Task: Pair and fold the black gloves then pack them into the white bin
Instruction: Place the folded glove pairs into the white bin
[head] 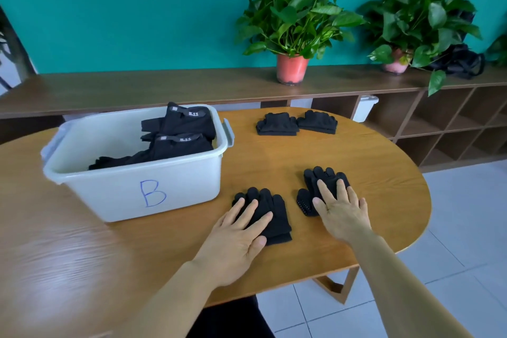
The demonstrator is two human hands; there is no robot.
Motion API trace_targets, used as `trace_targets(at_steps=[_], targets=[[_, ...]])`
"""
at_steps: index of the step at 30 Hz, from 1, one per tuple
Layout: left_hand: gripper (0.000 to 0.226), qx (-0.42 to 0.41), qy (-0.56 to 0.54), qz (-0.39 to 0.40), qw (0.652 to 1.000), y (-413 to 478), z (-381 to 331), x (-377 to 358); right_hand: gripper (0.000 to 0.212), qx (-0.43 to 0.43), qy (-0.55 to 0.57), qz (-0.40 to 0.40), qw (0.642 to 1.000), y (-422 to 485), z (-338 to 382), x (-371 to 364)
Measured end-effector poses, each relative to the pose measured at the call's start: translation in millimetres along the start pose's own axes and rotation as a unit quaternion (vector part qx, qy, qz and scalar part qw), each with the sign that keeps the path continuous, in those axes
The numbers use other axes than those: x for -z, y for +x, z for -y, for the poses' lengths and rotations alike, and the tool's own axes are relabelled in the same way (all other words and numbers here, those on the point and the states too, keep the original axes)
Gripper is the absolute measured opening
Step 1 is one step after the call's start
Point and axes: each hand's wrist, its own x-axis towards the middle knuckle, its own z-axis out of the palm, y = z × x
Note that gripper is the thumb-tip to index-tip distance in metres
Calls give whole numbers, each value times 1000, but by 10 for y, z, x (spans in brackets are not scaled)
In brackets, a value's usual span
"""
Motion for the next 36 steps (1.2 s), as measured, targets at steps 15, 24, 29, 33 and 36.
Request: trace_targets(at_steps=[15,24,29,33,36], targets=[[57,23,10,-11,1000,-718,354,45,56,11,10,-22,1000,-389,233,-182],[53,71,-139,-109,982,-1040,592,91,56,158,92,-152,971,-790,945,-2],[47,243,-314,-267,878,-1107,705,161,59,163,236,-94,953,-984,1407,-22],[60,346,-287,-218,866,-1039,737,145,69,129,239,-55,961,-989,1618,-34],[55,367,-259,-184,874,-942,654,206,76,122,207,-40,970,-974,1736,-80]])
